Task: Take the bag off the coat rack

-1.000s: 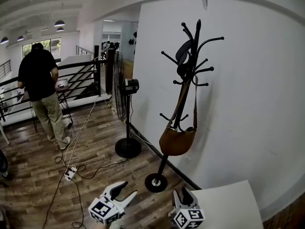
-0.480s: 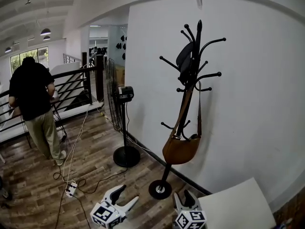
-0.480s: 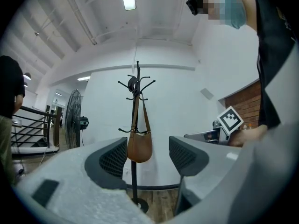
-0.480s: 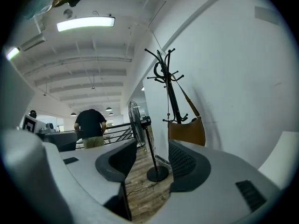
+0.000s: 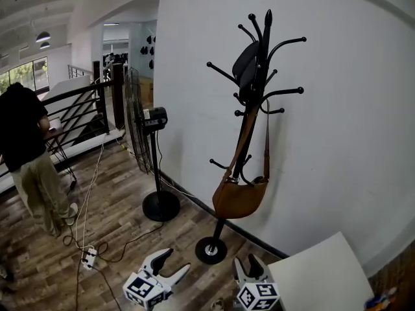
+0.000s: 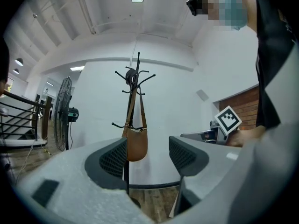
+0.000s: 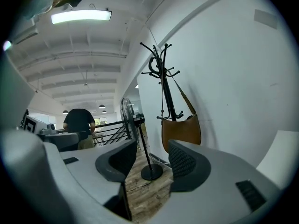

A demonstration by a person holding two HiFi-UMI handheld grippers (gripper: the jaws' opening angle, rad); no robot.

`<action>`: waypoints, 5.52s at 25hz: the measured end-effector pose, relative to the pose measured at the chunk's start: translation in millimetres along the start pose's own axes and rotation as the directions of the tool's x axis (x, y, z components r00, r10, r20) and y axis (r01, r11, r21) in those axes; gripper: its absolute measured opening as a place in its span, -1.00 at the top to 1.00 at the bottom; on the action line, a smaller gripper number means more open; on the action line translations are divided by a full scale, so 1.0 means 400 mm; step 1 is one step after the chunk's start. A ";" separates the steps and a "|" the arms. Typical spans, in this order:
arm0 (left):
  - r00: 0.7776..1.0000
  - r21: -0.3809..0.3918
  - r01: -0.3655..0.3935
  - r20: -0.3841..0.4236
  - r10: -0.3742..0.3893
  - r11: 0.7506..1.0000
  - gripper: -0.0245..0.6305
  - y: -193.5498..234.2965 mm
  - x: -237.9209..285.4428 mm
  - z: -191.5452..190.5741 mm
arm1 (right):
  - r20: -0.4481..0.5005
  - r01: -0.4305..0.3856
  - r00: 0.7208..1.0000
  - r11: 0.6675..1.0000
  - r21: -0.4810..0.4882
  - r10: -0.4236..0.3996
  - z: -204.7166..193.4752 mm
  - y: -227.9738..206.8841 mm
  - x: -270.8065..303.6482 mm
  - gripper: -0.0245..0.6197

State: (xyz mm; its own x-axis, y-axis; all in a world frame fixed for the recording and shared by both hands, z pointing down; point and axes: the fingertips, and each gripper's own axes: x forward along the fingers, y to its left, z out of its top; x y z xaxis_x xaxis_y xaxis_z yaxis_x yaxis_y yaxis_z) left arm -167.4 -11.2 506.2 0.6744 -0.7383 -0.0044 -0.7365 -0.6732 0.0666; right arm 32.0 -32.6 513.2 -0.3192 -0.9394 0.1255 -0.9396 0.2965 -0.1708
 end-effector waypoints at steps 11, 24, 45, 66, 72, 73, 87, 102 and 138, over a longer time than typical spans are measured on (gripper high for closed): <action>1.000 0.008 -0.002 0.011 0.002 1.000 0.08 0.081 0.181 0.014 | -0.011 0.001 1.000 1.000 0.000 -0.001 0.039 -0.114 0.151 0.32; 0.998 0.020 -0.028 0.057 0.027 0.999 0.07 0.126 0.452 0.045 | 0.013 -0.013 1.000 1.000 -0.016 0.013 0.128 -0.328 0.326 0.31; 0.996 0.027 -0.075 0.047 0.074 0.997 0.07 0.162 0.679 0.043 | 0.002 -0.070 0.997 0.997 -0.043 0.071 0.179 -0.502 0.505 0.31; 0.985 0.131 0.115 0.110 -0.130 0.985 0.07 0.297 0.909 0.188 | 0.153 0.152 0.980 0.970 -0.191 -0.124 0.377 -0.567 0.711 0.34; 0.978 0.171 0.156 0.110 -0.176 0.973 0.07 0.295 0.944 0.216 | 0.176 0.186 0.974 0.954 -0.236 -0.146 0.426 -0.591 0.763 0.35; 0.978 0.181 0.155 0.112 -0.177 0.971 0.07 0.295 0.950 0.220 | 0.178 0.187 0.973 0.952 -0.243 -0.146 0.432 -0.594 0.770 0.35; 0.981 0.310 0.153 0.063 -0.181 0.938 0.12 0.282 1.008 0.272 | 0.174 0.193 0.974 0.932 -0.308 -0.144 0.455 -0.593 0.843 0.46; 0.983 0.338 0.147 0.053 -0.175 0.929 0.52 0.318 1.037 0.257 | 0.171 0.225 0.969 0.923 -0.314 -0.178 0.445 -0.583 0.826 0.84; 0.968 0.294 0.228 0.032 -0.249 0.928 0.88 0.270 0.963 0.338 | 0.112 0.099 0.991 0.976 -0.193 -0.078 0.523 -0.523 0.683 0.84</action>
State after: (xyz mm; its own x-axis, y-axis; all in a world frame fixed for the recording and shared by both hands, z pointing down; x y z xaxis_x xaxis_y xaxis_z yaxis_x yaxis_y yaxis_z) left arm 5.9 -373.8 376.8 0.8343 -0.5488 -0.0531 -0.5448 -0.8057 -0.2324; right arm 167.4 -387.4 378.7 -0.2291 -0.9730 0.0287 -0.9726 0.2300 0.0338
